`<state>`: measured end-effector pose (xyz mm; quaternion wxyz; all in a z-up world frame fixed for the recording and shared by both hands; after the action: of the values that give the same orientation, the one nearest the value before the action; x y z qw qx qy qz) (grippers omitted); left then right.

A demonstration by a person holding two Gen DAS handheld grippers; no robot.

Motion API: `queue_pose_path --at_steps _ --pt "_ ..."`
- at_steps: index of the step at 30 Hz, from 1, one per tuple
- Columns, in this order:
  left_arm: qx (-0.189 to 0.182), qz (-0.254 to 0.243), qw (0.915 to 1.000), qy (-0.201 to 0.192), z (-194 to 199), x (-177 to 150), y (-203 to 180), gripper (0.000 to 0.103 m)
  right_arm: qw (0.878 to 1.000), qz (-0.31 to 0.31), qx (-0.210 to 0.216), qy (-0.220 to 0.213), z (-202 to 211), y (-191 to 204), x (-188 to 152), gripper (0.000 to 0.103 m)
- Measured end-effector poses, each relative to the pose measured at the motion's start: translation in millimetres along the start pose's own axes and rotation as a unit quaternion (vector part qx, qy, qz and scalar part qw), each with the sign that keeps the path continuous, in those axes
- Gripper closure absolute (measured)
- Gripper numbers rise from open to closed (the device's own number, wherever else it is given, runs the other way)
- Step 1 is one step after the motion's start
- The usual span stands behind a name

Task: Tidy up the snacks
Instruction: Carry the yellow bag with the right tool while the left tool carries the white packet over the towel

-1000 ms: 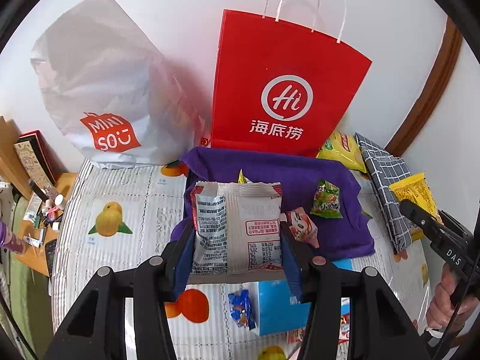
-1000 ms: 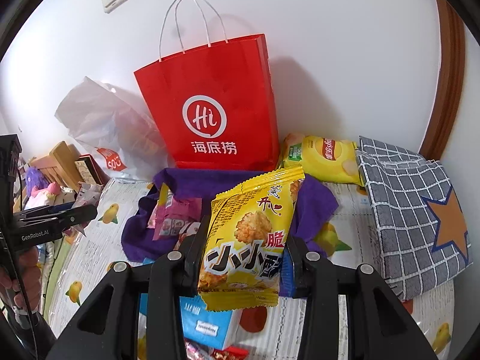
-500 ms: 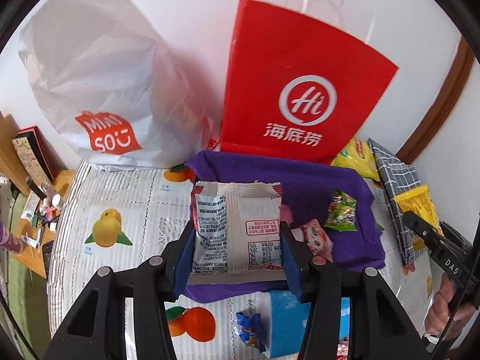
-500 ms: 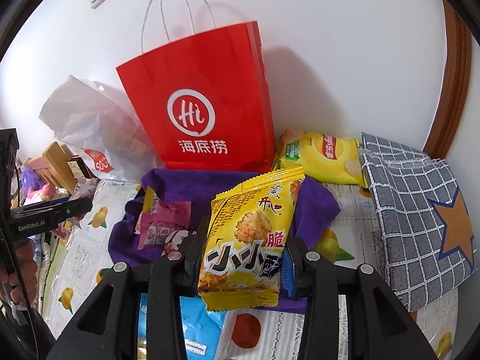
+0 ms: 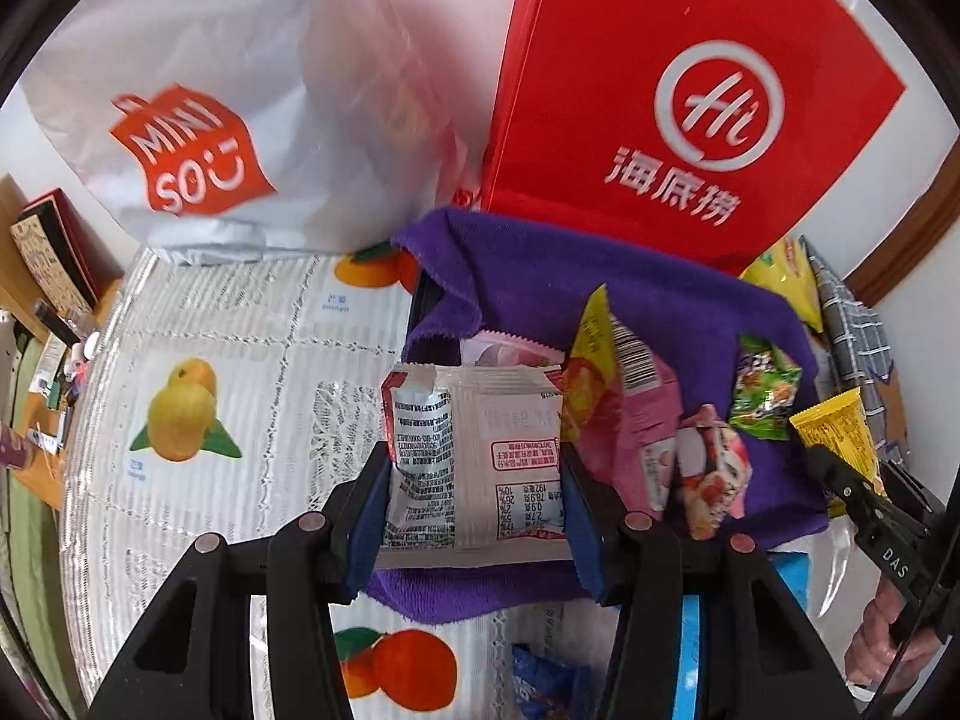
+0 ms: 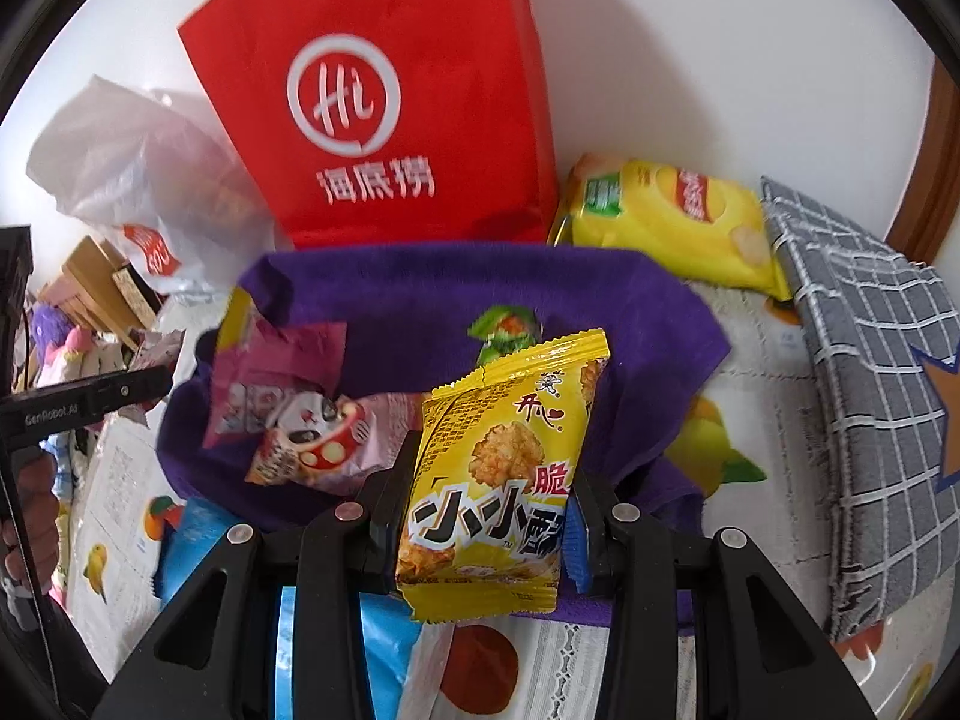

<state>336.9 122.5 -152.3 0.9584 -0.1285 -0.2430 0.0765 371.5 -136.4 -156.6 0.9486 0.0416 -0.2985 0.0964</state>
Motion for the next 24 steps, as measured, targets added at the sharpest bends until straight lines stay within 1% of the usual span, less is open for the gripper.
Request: queue_pose_path --at_steps 3,6,10,24 --pt "0.001 0.004 1.0 0.009 -12 1 0 0.053 1.0 0.006 -0.001 0.01 -11 1 -2 0.063" --pt "-0.006 0.007 0.9998 0.017 -22 1 1 0.053 1.0 0.005 0.0 0.018 -20 0 -2 0.063" --pt "-0.014 0.003 0.9997 0.019 -29 0 -4 0.053 1.0 0.003 0.001 0.025 -28 -3 -3 0.063" --pt "-0.019 0.003 0.9995 0.024 -39 1 -5 0.053 1.0 0.005 0.001 0.027 -34 -4 -4 0.063"
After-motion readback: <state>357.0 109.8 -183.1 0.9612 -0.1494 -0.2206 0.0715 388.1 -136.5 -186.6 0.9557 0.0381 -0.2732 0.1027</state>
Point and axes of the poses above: each gripper's, at about its wrist camera, not at the fingertips, and z roughly against the way its jaws point, y to its left, x to its top, the point moved 2 cm from there along -z, roughly the way its jaws point, and after that the axes turned 9 degrees about -x, right-handed, at the moved point
